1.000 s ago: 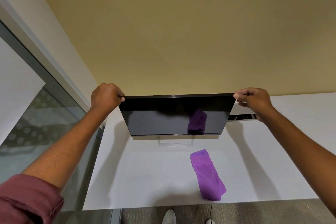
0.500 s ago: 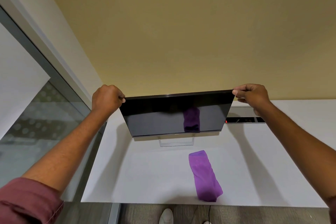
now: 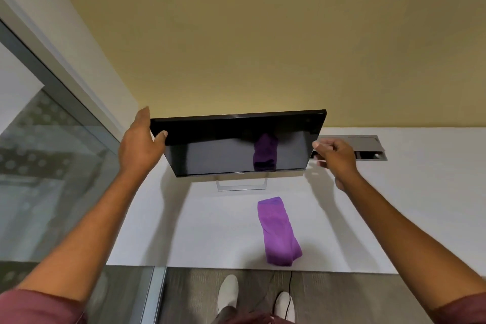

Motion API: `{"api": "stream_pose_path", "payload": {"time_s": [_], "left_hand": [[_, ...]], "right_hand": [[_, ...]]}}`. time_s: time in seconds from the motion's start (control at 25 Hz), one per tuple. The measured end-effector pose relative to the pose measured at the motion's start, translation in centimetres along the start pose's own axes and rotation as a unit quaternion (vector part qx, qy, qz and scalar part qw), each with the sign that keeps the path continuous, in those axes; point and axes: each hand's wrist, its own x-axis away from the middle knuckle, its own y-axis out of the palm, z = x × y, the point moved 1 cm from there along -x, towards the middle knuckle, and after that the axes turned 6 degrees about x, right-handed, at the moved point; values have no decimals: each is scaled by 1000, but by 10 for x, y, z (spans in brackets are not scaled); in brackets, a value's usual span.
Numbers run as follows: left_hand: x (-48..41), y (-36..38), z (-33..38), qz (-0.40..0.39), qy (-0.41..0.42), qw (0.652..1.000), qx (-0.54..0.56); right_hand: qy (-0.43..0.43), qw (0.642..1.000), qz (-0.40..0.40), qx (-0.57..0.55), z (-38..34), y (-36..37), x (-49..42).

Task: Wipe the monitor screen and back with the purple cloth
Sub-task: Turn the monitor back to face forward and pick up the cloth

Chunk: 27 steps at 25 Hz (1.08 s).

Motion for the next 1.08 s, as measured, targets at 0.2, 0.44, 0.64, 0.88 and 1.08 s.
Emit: {"api": "stream_pose_path", "payload": {"time_s": [0.2,0.44,0.64,0.88,1.08], "left_hand": [[100,67,7,-2,-1,995,96],[175,157,-7,-224,-16,972,65],[204,196,-25,-317,-48,946,33],[208,198,-40,-350,-54,935,-7],[201,191,-51,-357,-50,933,-10]], "right_hand": [[92,984,-78,135,105,31,47],[104,941,-148,285,184,59,70],[129,929,-154,311,197,79,91],[150,929,-125,316,205,95,93],[111,943,-79,303,194,96,92]]}}
